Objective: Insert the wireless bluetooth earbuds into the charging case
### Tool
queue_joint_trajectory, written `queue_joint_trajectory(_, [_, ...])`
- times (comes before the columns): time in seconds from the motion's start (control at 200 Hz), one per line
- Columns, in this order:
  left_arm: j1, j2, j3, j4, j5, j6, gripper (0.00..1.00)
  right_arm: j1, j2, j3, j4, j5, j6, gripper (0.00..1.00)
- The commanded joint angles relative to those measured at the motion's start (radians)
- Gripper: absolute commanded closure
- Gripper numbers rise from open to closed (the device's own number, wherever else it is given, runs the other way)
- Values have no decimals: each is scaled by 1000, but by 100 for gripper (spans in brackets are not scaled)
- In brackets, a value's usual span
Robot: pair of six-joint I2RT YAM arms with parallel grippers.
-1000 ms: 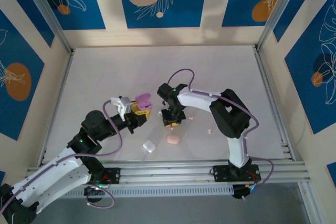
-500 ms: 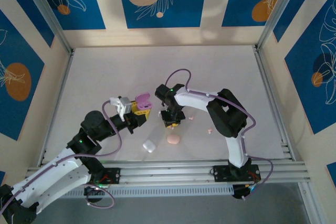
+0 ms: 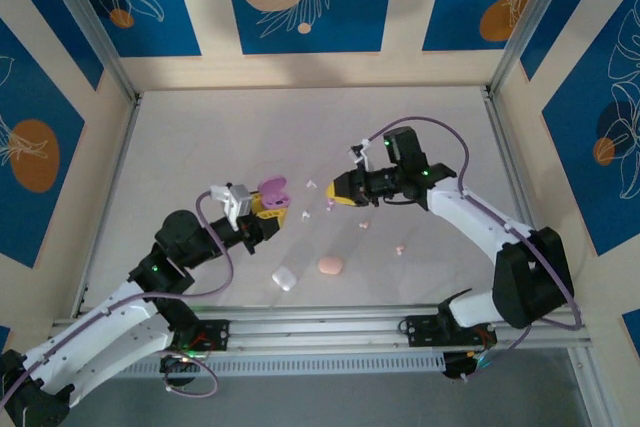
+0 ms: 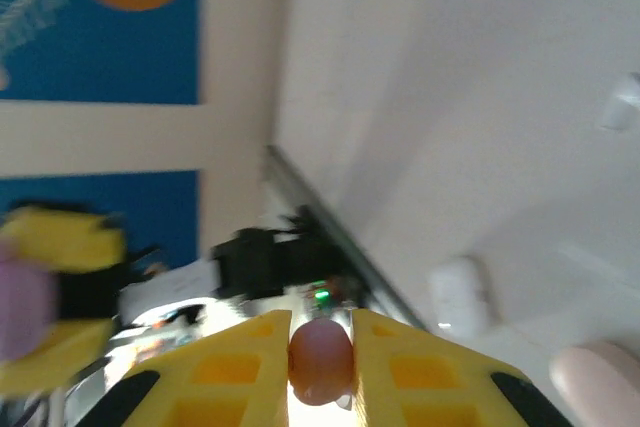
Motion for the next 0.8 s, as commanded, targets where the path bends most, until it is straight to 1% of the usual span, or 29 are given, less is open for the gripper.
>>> queue_joint_trajectory(0.0, [-3,25,38,56,-1,40,73,-36,-24,-61,370,-329,268,80])
queue_joint_trajectory(0.085, [-3,50,40,72,6,57,73,-48,-27,-54,440,-374,348,80])
queue_joint_trajectory(0.19, [-2,75,34,105,20,79,72,-50,-31,-36,467,-386,415,80])
queue_joint_trajectory(0.27, [-3,92,31,123,38,105,72,-49,-33,-41,548,-383,499,80])
queue_joint_trajectory(0.45, [-3,126,28,163,99,165,71,-40,-67,-30,508,-322,520,79])
queue_joint_trajectory(0.545, [-3,146,26,194,133,181,71,-29,-99,-22,439,-287,459,79])
queue_joint_trajectory(0.63, [-3,173,26,234,159,184,71,-15,-141,2,295,-231,337,80])
queue_joint_trajectory(0.795, [-3,229,21,347,188,157,71,31,-204,16,190,-155,205,80])
